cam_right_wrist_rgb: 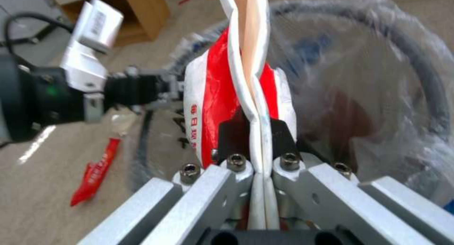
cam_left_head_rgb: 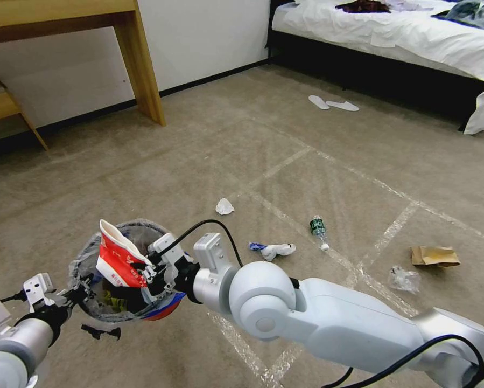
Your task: Pick up the trash bin and place the garbage on the floor into it.
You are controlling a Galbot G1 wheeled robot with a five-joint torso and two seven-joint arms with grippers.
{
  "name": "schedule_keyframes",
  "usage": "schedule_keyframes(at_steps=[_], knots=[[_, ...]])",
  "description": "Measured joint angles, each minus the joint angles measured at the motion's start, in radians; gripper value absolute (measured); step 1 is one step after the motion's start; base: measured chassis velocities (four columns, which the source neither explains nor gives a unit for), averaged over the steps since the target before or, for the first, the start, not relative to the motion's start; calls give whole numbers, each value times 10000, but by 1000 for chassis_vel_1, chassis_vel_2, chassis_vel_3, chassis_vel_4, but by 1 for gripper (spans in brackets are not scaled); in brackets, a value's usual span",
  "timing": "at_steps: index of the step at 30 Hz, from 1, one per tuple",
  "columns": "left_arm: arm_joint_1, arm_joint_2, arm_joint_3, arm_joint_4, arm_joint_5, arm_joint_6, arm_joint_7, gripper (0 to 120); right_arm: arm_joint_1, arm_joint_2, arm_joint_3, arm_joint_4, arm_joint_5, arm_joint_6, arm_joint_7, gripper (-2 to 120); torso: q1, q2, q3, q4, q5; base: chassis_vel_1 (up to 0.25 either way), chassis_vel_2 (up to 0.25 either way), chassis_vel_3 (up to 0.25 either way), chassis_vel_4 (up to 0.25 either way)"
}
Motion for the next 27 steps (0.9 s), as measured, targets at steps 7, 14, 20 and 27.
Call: schedule_keyframes(at_steps=[7,14,20,27], knots=[[57,-13,-53,-76,-28,-1,1,0,-43,-16,-48,-174,-296,-18,-9,0,0,0,0,-1,1,0,0,0,0],[105,-52,-73,-126,-29,-3,9,0,-102,-163,-45,-368,-604,-21,-55,0,0,0,0,-1,1,0,0,0,0],[151,-81,-128,-155,-36,-4,19,0,-101,18,-62,-592,-686,12,-94,0,0,0,0,-1,1,0,0,0,0],[183,-156,-152,-222,-36,-4,26,0,-68,281,-223,-961,-891,173,-176,0,0,0,0,0,1,0,0,0,0]])
